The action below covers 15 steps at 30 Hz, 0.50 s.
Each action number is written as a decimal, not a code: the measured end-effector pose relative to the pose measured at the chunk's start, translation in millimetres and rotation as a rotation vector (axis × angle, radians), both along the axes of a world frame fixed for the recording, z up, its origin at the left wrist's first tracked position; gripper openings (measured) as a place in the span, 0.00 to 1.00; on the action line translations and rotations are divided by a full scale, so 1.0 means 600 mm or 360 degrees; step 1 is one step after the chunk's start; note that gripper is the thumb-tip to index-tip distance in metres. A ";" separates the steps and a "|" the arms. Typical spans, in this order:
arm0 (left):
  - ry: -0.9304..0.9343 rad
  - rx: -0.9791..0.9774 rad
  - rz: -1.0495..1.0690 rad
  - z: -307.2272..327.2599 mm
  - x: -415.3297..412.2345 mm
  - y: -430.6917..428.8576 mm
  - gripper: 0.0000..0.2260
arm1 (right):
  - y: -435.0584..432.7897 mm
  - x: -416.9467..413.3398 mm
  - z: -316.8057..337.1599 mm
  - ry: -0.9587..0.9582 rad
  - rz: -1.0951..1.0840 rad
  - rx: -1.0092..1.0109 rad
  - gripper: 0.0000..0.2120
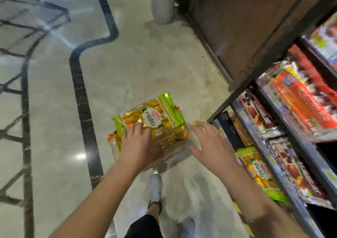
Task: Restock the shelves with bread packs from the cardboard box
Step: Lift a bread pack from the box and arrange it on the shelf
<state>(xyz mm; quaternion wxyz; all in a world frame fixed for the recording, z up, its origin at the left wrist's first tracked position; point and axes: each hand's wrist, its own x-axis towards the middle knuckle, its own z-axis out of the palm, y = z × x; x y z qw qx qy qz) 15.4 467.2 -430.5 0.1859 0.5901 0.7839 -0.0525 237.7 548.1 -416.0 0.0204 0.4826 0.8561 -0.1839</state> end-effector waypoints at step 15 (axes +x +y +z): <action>-0.0130 -0.0234 0.0447 -0.091 -0.189 0.002 0.34 | 0.137 -0.213 -0.112 -0.0192 0.0316 -0.0289 0.28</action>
